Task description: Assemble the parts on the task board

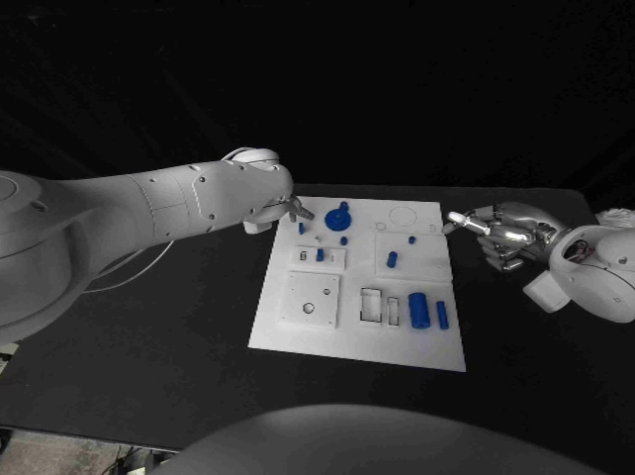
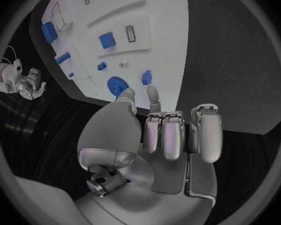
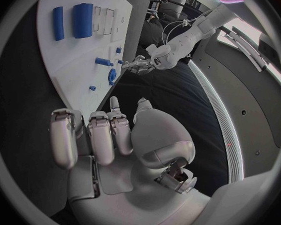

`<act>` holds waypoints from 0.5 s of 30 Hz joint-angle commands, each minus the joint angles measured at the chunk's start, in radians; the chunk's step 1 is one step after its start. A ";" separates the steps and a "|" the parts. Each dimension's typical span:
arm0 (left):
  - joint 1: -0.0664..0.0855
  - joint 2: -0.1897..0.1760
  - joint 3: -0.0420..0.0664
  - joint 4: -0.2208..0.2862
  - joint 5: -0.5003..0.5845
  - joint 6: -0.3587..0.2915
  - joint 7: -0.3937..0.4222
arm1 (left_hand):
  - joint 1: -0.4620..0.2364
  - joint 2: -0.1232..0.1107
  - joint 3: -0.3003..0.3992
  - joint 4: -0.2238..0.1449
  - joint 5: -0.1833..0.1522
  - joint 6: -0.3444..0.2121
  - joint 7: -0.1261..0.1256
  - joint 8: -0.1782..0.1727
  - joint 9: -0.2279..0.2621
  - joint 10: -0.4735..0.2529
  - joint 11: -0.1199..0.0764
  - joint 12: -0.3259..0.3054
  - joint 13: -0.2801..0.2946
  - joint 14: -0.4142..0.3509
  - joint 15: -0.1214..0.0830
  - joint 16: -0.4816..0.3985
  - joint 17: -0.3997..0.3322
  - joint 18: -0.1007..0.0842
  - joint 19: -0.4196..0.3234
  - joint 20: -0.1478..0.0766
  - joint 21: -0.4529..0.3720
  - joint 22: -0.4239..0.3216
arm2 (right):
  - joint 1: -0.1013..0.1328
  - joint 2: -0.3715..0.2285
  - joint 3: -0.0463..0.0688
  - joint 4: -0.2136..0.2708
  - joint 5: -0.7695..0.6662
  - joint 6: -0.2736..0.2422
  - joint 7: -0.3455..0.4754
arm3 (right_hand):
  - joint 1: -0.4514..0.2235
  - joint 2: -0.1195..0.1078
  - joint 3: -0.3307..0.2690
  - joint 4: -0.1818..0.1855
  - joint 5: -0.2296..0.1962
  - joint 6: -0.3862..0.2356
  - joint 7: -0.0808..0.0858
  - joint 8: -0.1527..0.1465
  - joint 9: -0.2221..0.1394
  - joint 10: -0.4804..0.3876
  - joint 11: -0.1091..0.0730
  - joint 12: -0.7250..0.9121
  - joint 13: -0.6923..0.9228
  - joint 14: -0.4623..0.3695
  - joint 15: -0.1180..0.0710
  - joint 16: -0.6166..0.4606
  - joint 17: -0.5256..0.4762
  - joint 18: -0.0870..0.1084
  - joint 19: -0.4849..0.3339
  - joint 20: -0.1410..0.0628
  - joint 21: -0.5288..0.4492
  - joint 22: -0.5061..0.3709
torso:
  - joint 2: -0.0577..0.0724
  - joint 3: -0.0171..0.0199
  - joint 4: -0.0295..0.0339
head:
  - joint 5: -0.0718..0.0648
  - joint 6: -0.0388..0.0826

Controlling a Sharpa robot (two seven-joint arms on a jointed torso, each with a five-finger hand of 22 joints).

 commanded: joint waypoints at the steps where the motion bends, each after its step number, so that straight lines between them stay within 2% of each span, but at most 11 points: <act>1: -0.002 0.005 0.001 -0.005 -0.010 0.021 0.024 | 0.001 0.006 -0.006 0.001 -0.007 -0.007 0.001 0.004 0.002 0.106 -0.006 0.000 0.263 0.107 -0.005 0.002 0.263 -0.008 0.053 -0.005 0.000 0.199 | -0.001 0.001 0.000 0.001 -0.001 0.011 0.008 | -0.008 -0.002 -0.003 -0.003 0.004 0.009 0.001 -0.001 -0.001 0.106 -0.010 -0.001 0.157 0.104 -0.007 0.003 0.263 0.003 0.005 -0.002 0.002 0.220 | 0.000 0.0000 -0.0005 | 0.000 0.000; 15: -0.019 0.013 0.001 -0.023 -0.014 0.027 0.037 | 0.004 0.009 -0.007 0.000 -0.006 -0.014 0.001 0.007 0.009 0.106 -0.005 0.000 0.263 0.107 -0.004 0.002 0.263 -0.008 0.052 -0.005 -0.002 0.198 | -0.001 -0.001 0.000 0.002 -0.001 0.011 0.008 | -0.007 -0.002 -0.003 -0.004 0.005 0.009 0.001 -0.001 -0.002 0.106 -0.010 -0.001 0.157 0.104 -0.007 0.003 0.263 0.003 0.006 -0.002 0.003 0.220 | 0.001 -0.0003 -0.0002 | -0.003 0.000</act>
